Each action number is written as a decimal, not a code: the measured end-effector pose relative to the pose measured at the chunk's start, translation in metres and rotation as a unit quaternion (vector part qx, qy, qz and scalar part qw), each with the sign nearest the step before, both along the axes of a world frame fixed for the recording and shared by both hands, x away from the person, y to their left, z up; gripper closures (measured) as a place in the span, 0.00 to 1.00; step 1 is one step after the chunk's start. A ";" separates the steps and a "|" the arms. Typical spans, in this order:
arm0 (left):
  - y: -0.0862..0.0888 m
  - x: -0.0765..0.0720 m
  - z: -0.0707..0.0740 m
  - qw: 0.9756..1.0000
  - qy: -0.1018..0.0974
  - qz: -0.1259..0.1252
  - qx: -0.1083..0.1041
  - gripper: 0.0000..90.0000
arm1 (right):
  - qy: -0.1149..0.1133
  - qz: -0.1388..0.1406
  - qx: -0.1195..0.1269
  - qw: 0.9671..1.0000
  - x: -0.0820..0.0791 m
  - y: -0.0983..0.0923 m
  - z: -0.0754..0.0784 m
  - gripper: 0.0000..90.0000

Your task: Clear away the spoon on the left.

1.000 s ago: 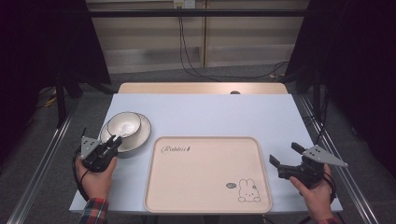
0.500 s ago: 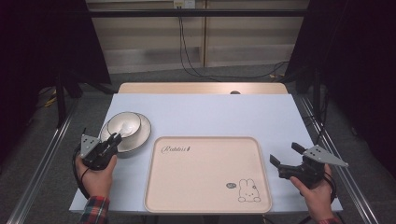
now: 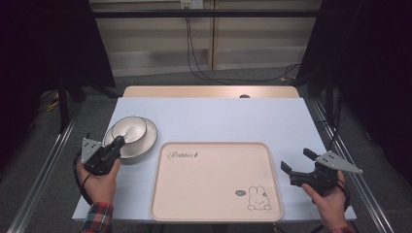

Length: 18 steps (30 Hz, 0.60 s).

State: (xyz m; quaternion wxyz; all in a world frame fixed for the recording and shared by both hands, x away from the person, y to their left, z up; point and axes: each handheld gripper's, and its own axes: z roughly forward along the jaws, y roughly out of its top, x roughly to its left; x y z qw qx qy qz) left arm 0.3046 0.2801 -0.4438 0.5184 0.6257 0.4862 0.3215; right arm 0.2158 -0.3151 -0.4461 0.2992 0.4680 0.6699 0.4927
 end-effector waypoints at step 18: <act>-0.005 0.031 0.021 1.000 0.006 0.004 0.005 0.94 | -0.001 0.000 0.010 1.000 0.001 -0.003 -0.001 0.03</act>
